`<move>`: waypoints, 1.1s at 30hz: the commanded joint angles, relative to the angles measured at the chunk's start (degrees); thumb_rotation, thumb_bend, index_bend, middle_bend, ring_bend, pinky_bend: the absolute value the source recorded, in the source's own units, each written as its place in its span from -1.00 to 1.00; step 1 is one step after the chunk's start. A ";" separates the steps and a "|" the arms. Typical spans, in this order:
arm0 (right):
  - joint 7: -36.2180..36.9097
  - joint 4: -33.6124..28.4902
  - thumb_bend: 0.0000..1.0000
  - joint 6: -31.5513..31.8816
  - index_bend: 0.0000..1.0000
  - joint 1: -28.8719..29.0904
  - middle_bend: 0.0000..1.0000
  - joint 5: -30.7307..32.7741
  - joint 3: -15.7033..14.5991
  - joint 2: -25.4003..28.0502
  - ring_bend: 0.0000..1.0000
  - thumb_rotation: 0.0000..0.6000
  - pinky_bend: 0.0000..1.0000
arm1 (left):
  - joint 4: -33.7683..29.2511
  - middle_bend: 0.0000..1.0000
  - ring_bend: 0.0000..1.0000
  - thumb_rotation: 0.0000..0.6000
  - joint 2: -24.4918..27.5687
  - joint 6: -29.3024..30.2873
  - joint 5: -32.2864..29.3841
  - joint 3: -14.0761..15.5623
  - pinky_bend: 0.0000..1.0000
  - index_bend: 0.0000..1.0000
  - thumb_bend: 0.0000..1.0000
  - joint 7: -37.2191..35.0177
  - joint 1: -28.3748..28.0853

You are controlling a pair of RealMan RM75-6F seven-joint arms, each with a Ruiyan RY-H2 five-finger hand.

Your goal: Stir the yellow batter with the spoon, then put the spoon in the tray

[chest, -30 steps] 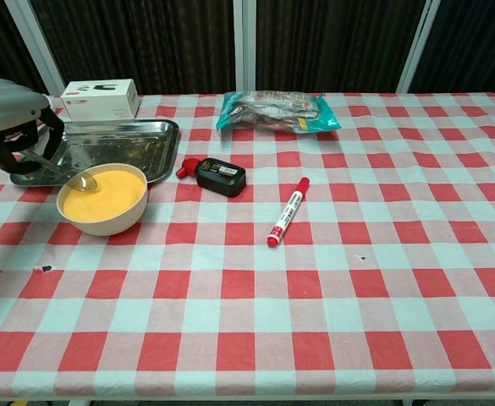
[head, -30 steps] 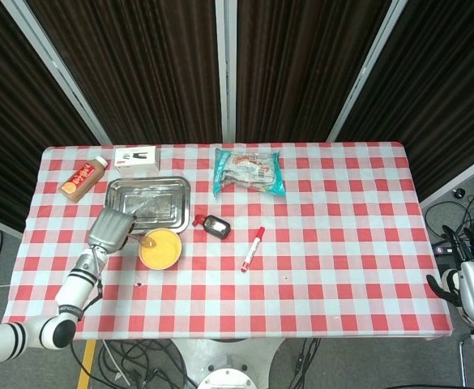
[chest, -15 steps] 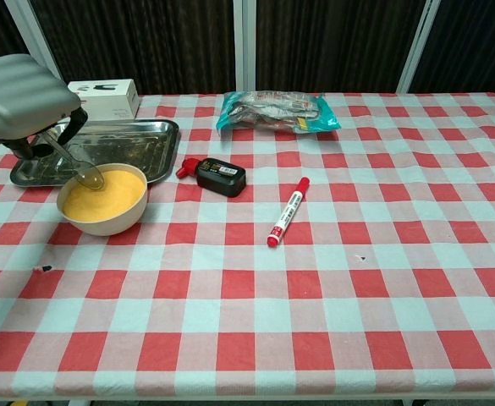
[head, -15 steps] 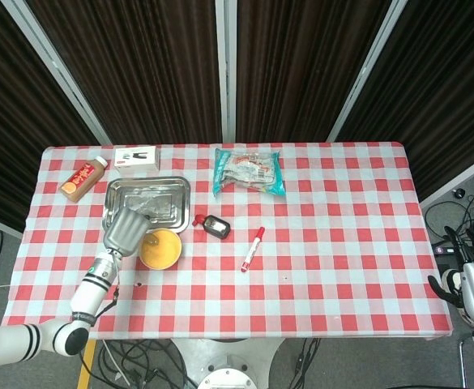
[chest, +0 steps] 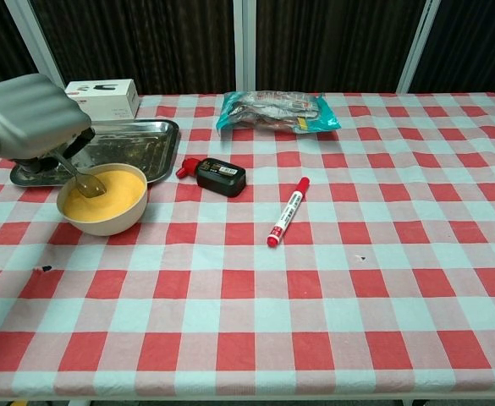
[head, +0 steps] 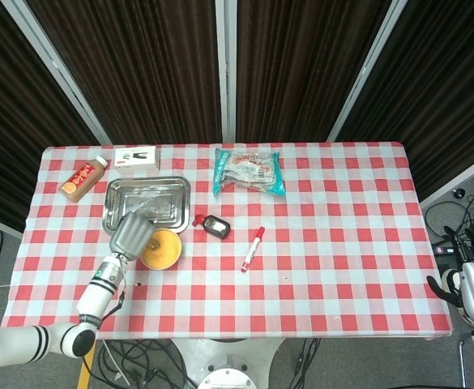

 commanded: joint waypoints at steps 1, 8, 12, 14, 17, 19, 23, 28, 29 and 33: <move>-0.12 -0.08 -0.66 0.07 -1.00 -0.05 -0.58 0.10 0.05 0.07 -1.00 1.00 -0.91 | -0.03 0.95 1.00 1.00 -0.47 -0.04 0.25 -0.04 1.00 0.30 -0.18 0.33 -0.04; -0.10 -0.06 -0.66 -0.18 -1.00 -0.01 -0.58 0.28 0.04 0.00 -1.00 1.00 -0.91 | -0.44 0.95 1.00 1.00 -1.35 -0.63 0.36 -0.21 1.00 0.31 -0.18 0.91 -0.31; -0.03 0.00 -0.67 -0.13 -1.00 -0.05 -0.59 0.40 0.11 0.00 -1.00 1.00 -0.91 | -0.51 0.95 1.00 1.00 -1.78 -1.42 0.03 -0.33 1.00 0.31 -0.18 0.90 -0.53; 0.15 0.12 -0.66 -0.10 -1.00 -0.11 -0.58 0.39 0.08 0.02 -1.00 1.00 -0.91 | -0.62 0.95 1.00 1.00 -1.75 -2.13 -0.58 -0.75 1.00 0.31 -0.18 0.03 -0.60; 0.38 0.25 -0.66 -0.03 -1.00 -0.18 -0.58 0.38 0.08 0.03 -1.00 1.00 -0.90 | -1.02 0.95 1.00 1.00 -1.06 -3.47 -2.19 -1.77 1.00 0.31 -0.18 -2.07 -0.65; 0.44 0.30 -0.66 0.01 -1.00 -0.19 -0.59 0.34 0.09 0.02 -1.00 1.00 -0.90 | -1.41 0.95 1.00 1.00 -0.32 -3.67 -2.92 -2.35 1.00 0.31 -0.18 -3.19 -0.57; 0.35 0.17 -0.66 -0.01 -1.00 -0.13 -0.58 0.26 0.11 -0.04 -1.00 1.00 -0.90 | -3.26 0.95 1.00 1.00 1.45 -4.69 -4.10 -3.49 1.00 0.31 -0.18 -7.03 -0.19; 0.17 -0.03 -0.66 0.23 -1.00 -0.21 -0.59 0.17 0.12 0.03 -1.00 1.00 -0.90 | -4.36 0.95 1.00 1.00 3.56 -6.05 -5.29 -4.50 1.00 0.31 -0.18 -11.41 0.13; 0.12 -0.07 -0.66 0.28 -1.00 -0.24 -0.58 0.16 0.13 0.07 -1.00 1.00 -0.90 | -4.41 0.95 1.00 1.00 3.89 -6.01 -5.33 -4.54 1.00 0.31 -0.18 -11.76 0.17; -0.06 -0.32 -0.66 0.41 -1.00 -0.28 -0.59 0.03 0.11 0.16 -1.00 1.00 -0.90 | -4.30 0.95 1.00 1.00 4.64 -3.99 -4.38 -4.14 1.00 0.31 -0.18 -11.15 0.40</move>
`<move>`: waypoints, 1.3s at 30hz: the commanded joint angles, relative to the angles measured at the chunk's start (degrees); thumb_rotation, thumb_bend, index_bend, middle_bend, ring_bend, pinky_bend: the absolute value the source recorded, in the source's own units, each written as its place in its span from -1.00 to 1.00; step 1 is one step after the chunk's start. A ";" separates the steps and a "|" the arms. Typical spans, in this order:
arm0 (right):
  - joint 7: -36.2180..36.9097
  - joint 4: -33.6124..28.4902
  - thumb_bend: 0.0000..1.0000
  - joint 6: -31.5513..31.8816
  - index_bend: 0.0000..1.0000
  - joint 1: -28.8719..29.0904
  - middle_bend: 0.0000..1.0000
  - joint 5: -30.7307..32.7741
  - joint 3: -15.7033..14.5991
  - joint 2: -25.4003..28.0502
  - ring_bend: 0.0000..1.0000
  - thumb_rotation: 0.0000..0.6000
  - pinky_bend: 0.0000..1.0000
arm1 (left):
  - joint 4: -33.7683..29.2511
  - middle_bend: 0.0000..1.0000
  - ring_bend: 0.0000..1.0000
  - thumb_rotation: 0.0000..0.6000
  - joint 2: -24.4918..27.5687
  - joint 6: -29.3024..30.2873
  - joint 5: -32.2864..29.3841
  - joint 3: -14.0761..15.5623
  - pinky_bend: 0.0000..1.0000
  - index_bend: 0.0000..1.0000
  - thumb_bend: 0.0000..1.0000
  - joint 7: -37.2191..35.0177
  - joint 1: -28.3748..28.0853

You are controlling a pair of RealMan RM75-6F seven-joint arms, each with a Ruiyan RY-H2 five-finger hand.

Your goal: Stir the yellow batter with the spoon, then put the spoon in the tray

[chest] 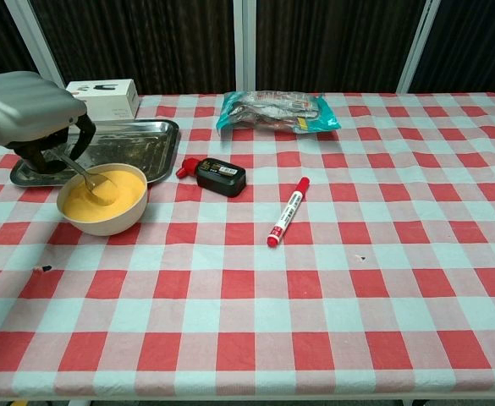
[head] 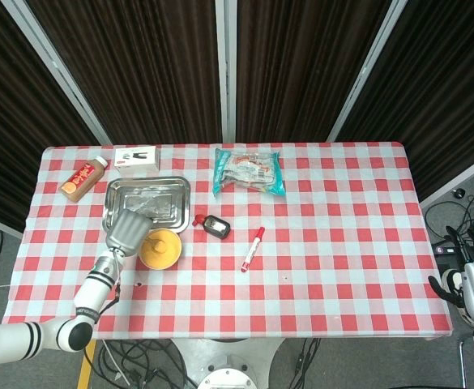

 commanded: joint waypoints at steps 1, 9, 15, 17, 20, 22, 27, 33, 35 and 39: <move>-0.11 -0.09 -0.66 0.00 -1.00 0.01 -0.59 -0.08 -0.03 0.01 -1.00 1.00 -0.90 | 0.18 0.95 1.00 1.00 0.32 1.98 1.10 0.61 1.00 0.31 -0.18 1.52 0.18; -0.35 -0.28 -0.66 0.01 -1.00 0.00 -0.58 -0.08 -0.04 0.04 -1.00 1.00 -0.90 | 2.54 0.95 1.00 1.00 -1.72 7.00 4.74 3.27 1.00 0.31 -0.18 9.43 0.20; -0.43 -0.34 -0.67 -0.07 -1.00 0.07 -0.58 -0.09 0.00 0.05 -1.00 1.00 -0.90 | 4.46 0.95 1.00 1.00 -3.74 7.45 6.93 5.29 1.00 0.32 -0.18 14.31 -0.07; -0.40 -0.35 -0.67 -0.10 -1.00 0.07 -0.58 -0.03 0.01 0.04 -1.00 1.00 -0.90 | 4.82 0.95 1.00 1.00 -4.37 7.46 7.33 5.56 1.00 0.32 -0.17 15.18 -0.06; -0.36 -0.27 -0.67 -0.16 -1.00 0.06 -0.58 0.05 0.00 0.00 -1.00 1.00 -0.90 | 5.08 0.95 1.00 1.00 -5.14 7.20 7.55 5.60 1.00 0.32 -0.17 15.68 -0.01; -0.31 -0.21 -0.66 -0.22 -1.00 0.05 -0.58 0.13 0.00 -0.02 -1.00 1.00 -0.90 | 4.80 0.95 1.00 1.00 -5.27 6.33 7.22 5.45 1.00 0.32 -0.17 15.18 -0.02; -0.07 -0.01 -0.66 -0.18 -1.00 0.01 -0.58 0.14 0.02 -0.01 -1.00 1.00 -0.89 | 4.91 0.95 1.00 1.00 -5.18 4.73 6.38 4.69 1.00 0.32 -0.17 13.40 -0.04; 0.02 0.04 -0.67 -0.27 -1.00 0.10 -0.58 0.13 0.07 -0.07 -1.00 1.00 -0.89 | 3.45 0.95 1.00 1.00 -3.71 2.09 4.51 2.76 1.00 0.32 -0.17 6.46 0.54; 0.00 0.07 -0.67 -0.32 -1.00 0.10 -0.58 0.17 0.05 -0.06 -1.00 1.00 -0.89 | 2.72 0.95 1.00 1.00 -3.06 1.53 3.88 1.72 1.00 0.32 -0.17 3.11 0.97; 0.15 0.17 -0.66 -0.42 -1.00 0.10 -0.58 0.30 0.06 -0.10 -1.00 1.00 -0.89 | 1.91 0.95 1.00 1.00 -1.62 1.11 3.69 0.43 1.00 0.32 -0.17 -1.78 1.68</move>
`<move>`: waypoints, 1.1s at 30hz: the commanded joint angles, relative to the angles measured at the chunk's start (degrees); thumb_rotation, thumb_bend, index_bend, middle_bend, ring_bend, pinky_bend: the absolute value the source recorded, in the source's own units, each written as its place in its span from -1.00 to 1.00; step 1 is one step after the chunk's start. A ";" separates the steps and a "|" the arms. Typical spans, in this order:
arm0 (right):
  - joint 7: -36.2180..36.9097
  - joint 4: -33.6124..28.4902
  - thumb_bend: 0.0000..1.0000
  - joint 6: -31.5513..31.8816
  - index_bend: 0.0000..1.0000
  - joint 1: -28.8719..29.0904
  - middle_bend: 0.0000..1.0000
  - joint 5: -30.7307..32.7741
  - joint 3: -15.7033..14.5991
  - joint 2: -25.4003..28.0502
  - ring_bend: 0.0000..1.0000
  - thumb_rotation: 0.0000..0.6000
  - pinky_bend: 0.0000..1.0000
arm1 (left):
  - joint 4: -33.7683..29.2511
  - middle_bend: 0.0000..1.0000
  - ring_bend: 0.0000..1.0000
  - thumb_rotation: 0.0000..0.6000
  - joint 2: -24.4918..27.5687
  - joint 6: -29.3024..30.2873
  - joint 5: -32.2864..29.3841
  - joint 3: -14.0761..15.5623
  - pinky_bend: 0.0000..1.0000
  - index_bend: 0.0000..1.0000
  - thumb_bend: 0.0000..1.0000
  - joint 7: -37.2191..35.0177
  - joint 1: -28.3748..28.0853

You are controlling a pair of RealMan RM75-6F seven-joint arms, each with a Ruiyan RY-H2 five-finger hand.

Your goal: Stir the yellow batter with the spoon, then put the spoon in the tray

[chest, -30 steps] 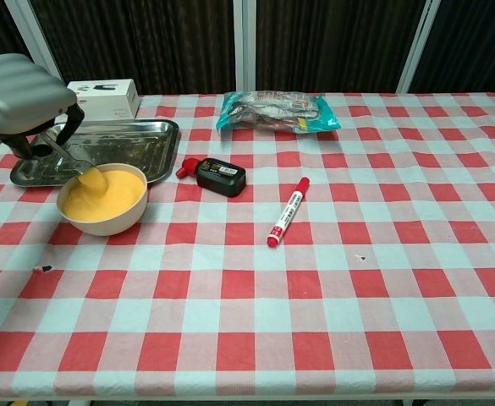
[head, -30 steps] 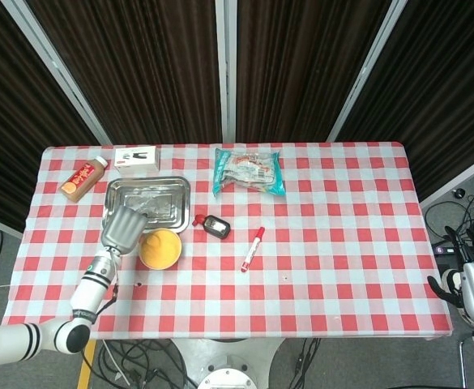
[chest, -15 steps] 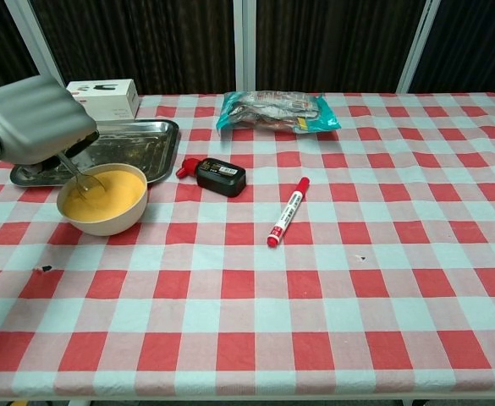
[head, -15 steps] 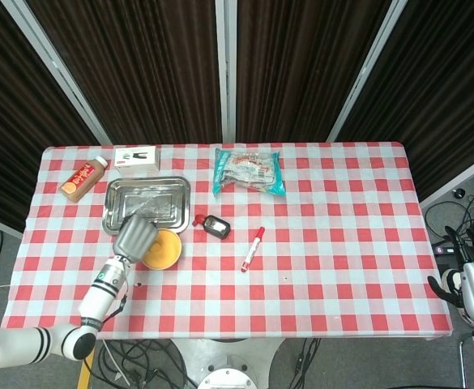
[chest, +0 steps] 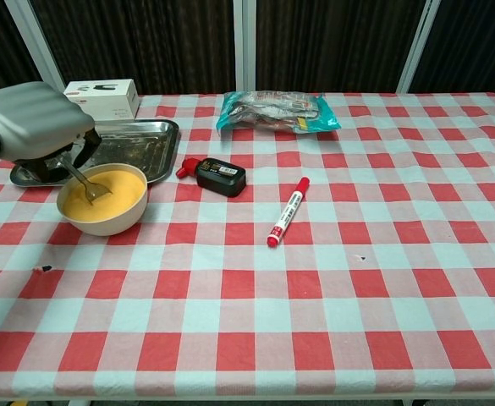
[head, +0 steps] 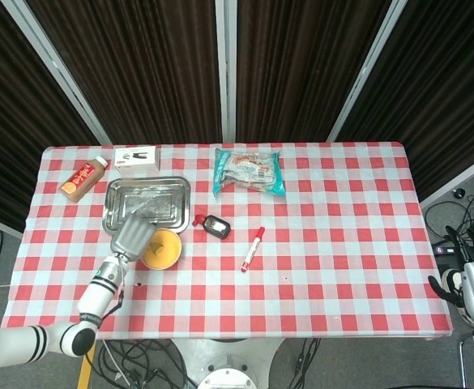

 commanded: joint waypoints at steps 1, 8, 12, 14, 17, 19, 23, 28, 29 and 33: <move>0.01 -0.01 -0.67 0.04 -1.00 0.00 -0.58 -0.04 0.02 0.00 -1.00 1.00 -0.89 | -1.09 0.95 1.00 1.00 1.77 -0.78 -0.55 -1.62 1.00 0.32 -0.17 -5.00 1.02; -0.19 -0.21 -0.67 0.13 -1.00 -0.02 -0.58 -0.22 -0.05 0.07 -1.00 1.00 -0.88 | -2.67 0.95 1.00 1.00 4.02 -1.24 0.42 -1.52 1.00 0.32 -0.17 -9.10 1.94; -0.40 -0.43 -0.67 0.27 -1.00 -0.03 -0.58 -0.35 -0.04 0.10 -1.00 1.00 -0.88 | -3.20 0.95 1.00 1.00 4.54 -0.16 1.72 -1.05 1.00 0.32 -0.17 -8.36 2.08; -0.46 -0.54 -0.67 0.36 -1.00 -0.06 -0.58 -0.37 -0.02 0.15 -1.00 1.00 -0.88 | -3.19 0.95 1.00 1.00 4.45 0.25 1.83 -0.92 1.00 0.32 -0.17 -7.35 1.96; -0.51 -0.64 -0.67 0.45 -1.00 -0.14 -0.58 -0.38 -0.07 0.24 -1.00 1.00 -0.88 | -1.00 0.95 1.00 1.00 3.17 3.69 3.98 0.14 1.00 0.32 -0.17 -1.26 1.63; -0.51 -0.70 -0.67 0.52 -1.00 -0.19 -0.58 -0.44 -0.10 0.27 -1.00 1.00 -0.88 | 0.49 0.95 1.00 1.00 1.85 5.87 5.82 1.25 1.00 0.32 -0.17 3.48 1.49; -0.49 -0.77 -0.67 0.65 -1.00 -0.25 -0.58 -0.53 -0.12 0.24 -1.00 1.00 -0.88 | 1.45 0.95 1.00 1.00 0.56 6.99 7.91 2.61 1.00 0.32 -0.17 8.48 1.22; -0.55 -0.82 -0.67 0.77 -1.00 -0.31 -0.58 -0.54 -0.11 0.37 -1.00 1.00 -0.88 | 2.69 0.95 1.00 1.00 -0.83 8.85 10.50 3.75 1.00 0.32 -0.17 14.75 1.09; -0.53 -0.83 -0.67 0.80 -1.00 -0.33 -0.58 -0.53 -0.09 0.40 -1.00 1.00 -0.88 | 2.98 0.95 1.00 1.00 -1.01 9.12 11.16 3.98 1.00 0.32 -0.17 15.65 1.05; -0.48 -0.85 -0.67 0.90 -1.00 -0.37 -0.58 -0.55 -0.07 0.40 -1.00 1.00 -0.88 | 3.29 0.95 1.00 1.00 -1.46 9.55 12.76 4.62 1.00 0.32 -0.17 18.79 1.10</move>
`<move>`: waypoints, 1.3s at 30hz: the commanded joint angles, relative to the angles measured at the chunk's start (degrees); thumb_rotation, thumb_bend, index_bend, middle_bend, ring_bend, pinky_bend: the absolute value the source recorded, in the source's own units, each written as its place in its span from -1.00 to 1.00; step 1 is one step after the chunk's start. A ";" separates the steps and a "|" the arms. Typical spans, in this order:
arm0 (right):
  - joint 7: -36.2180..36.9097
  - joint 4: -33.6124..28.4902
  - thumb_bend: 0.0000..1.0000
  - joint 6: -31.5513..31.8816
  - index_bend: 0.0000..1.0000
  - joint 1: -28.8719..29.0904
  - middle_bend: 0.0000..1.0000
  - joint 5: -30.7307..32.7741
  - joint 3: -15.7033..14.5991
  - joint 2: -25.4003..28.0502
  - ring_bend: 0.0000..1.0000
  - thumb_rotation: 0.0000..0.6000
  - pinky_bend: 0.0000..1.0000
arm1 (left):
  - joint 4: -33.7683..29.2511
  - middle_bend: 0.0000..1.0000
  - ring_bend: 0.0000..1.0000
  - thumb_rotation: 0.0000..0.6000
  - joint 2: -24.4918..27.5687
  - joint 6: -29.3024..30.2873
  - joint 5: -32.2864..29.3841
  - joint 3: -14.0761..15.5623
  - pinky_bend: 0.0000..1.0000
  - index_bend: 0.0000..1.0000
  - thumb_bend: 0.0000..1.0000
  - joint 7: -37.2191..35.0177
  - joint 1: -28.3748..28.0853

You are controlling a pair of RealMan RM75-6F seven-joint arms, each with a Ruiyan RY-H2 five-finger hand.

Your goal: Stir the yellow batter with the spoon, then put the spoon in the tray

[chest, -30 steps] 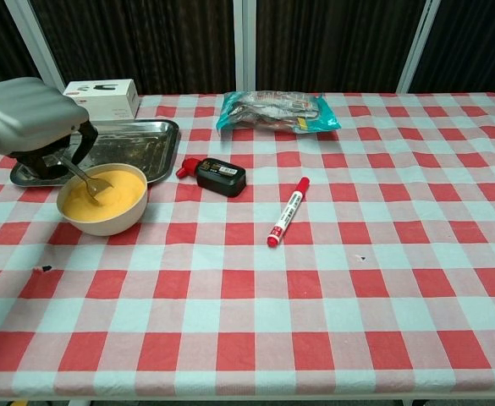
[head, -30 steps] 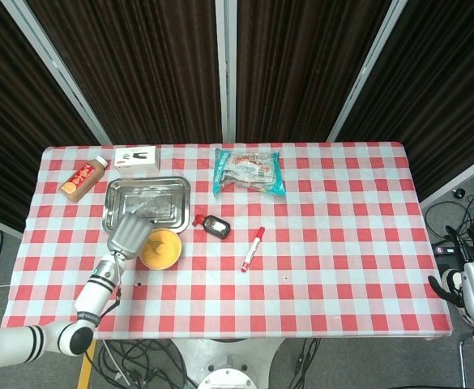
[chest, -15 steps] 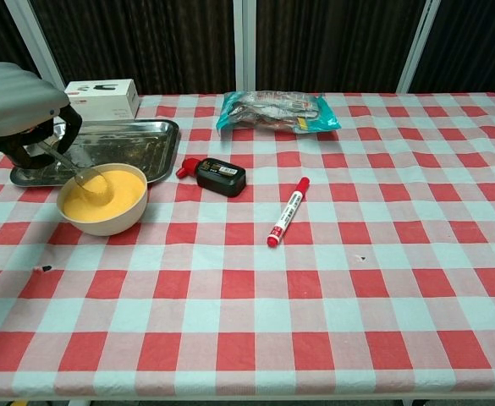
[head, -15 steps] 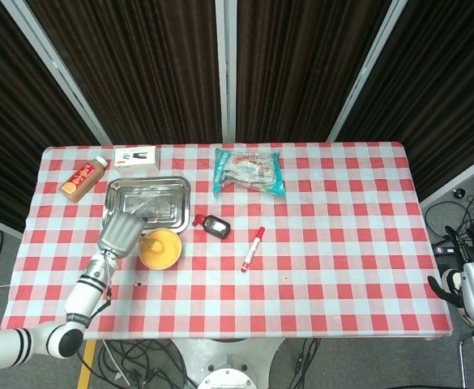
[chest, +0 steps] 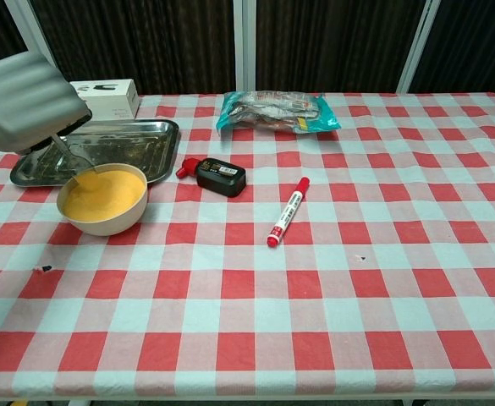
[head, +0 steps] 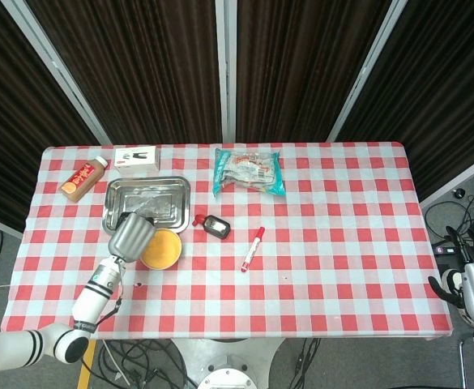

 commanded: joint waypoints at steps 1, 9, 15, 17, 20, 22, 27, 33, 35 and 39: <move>0.03 0.03 -0.67 -0.01 -1.00 -0.01 -0.58 -0.02 -0.03 -0.05 -1.00 1.00 -0.88 | 0.35 0.95 1.00 1.00 -0.61 0.64 1.56 0.78 1.00 0.33 -0.17 2.65 -0.03; 0.15 0.20 -0.67 -0.19 -1.00 0.08 -0.58 0.02 0.00 -0.18 -1.00 1.00 -0.88 | 0.88 0.96 1.00 1.00 -2.11 0.16 2.11 0.96 1.00 0.33 -0.17 6.86 0.36; 0.25 0.28 -0.67 -0.33 -1.00 0.09 -0.58 0.14 0.01 -0.13 -1.00 1.00 -0.88 | 2.37 0.96 1.00 1.00 -2.73 -0.84 0.28 -0.36 1.00 0.34 -0.17 7.73 0.63; 0.32 0.31 -0.67 -0.30 -1.00 0.11 -0.58 0.06 0.02 -0.14 -1.00 1.00 -0.88 | 2.67 0.96 1.00 1.00 -2.66 -1.09 -0.67 -0.92 1.00 0.34 -0.17 8.09 0.70; 0.49 0.42 -0.67 -0.14 -1.00 0.08 -0.58 -0.11 0.01 -0.09 -1.00 1.00 -0.88 | 2.00 0.96 1.00 1.00 -2.02 -0.50 -0.59 -1.32 1.00 0.35 -0.17 8.69 0.80; 0.61 0.44 -0.67 -0.08 -1.00 0.05 -0.58 -0.20 -0.01 -0.05 -1.00 1.00 -0.88 | 0.56 0.96 1.00 1.00 -1.30 0.32 -0.27 -1.63 1.00 0.35 -0.17 8.98 0.97; 0.94 0.52 -0.67 0.35 -1.00 -0.17 -0.58 -0.56 -0.14 -0.06 -1.00 1.00 -0.88 | -3.31 0.96 1.00 1.00 0.13 2.28 0.52 -1.90 1.00 0.35 -0.17 11.28 1.31; 0.93 0.36 -0.67 0.73 -1.00 -0.43 -0.58 -0.75 -0.27 -0.03 -1.00 1.00 -0.88 | -3.71 0.96 1.00 1.00 -1.36 2.20 0.41 -1.10 1.00 0.37 -0.17 16.30 1.19; 0.87 0.28 -0.67 0.78 -1.00 -0.46 -0.58 -0.78 -0.27 0.02 -1.00 1.00 -0.88 | -2.54 0.96 1.00 1.00 -2.25 1.54 -0.31 -1.17 1.00 0.39 -0.17 17.31 0.98; 0.66 0.09 -0.67 0.92 -1.00 -0.53 -0.58 -0.84 -0.26 0.20 -1.00 1.00 -0.88 | -0.58 0.96 1.00 1.00 -3.40 1.01 -2.00 -1.67 1.00 0.39 -0.16 19.28 0.74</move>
